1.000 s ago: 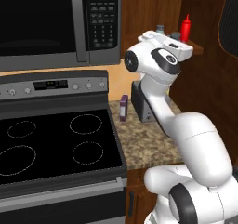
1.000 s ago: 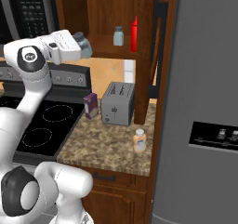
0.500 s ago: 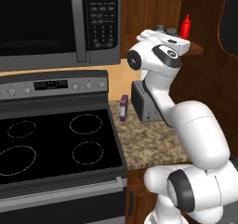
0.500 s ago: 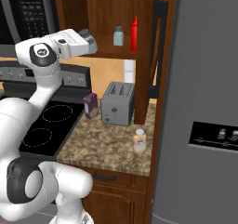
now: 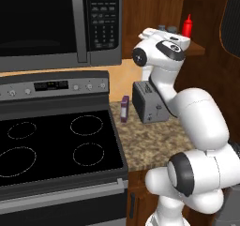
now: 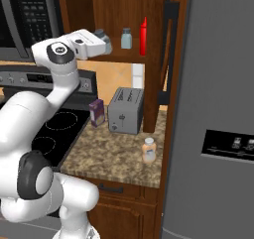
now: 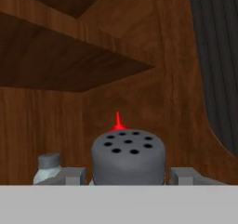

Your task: Put the shaker and condiment bottle from the counter next to their counterparts in the cabinet.

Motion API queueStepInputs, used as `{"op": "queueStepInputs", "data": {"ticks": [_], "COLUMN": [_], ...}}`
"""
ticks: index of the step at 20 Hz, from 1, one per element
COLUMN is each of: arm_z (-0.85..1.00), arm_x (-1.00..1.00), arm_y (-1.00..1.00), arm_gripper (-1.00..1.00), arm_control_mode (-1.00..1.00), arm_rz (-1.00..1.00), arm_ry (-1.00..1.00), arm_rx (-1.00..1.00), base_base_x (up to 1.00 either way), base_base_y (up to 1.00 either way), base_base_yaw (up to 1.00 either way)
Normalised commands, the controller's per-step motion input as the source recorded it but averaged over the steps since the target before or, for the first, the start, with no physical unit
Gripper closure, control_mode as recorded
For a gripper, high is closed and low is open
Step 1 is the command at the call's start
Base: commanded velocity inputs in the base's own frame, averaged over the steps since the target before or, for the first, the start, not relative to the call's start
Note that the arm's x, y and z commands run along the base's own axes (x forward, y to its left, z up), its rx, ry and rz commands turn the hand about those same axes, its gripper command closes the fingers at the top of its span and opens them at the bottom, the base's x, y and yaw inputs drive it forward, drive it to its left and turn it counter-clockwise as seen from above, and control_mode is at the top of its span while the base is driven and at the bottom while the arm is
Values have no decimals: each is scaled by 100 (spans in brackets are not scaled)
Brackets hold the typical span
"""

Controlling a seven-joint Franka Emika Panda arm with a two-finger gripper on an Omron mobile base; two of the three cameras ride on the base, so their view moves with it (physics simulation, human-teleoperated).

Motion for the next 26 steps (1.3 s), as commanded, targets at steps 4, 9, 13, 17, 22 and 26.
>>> {"op": "queueStepInputs", "data": {"ticks": [4, 9, 13, 17, 22, 26], "arm_z": [0, 0, 0, 0, -2, -16], "arm_x": [27, 24, 25, 27, 24, 23], "arm_y": [0, 0, 0, 0, -2, -3], "arm_gripper": [100, 100, 100, 100, 100, 100], "arm_control_mode": [-100, -100, -100, -100, -100, -100], "arm_rz": [0, 3, 3, 4, 9, 10], "arm_ry": [1, 3, 3, 2, 1, 0], "arm_rx": [0, 0, 0, 0, 0, 0], "base_base_x": [0, 0, 0, 0, 0, 0], "base_base_y": [0, 0, 0, 0, 0, 0], "base_base_yaw": [0, 0, 0, 0, 0, 0]}}
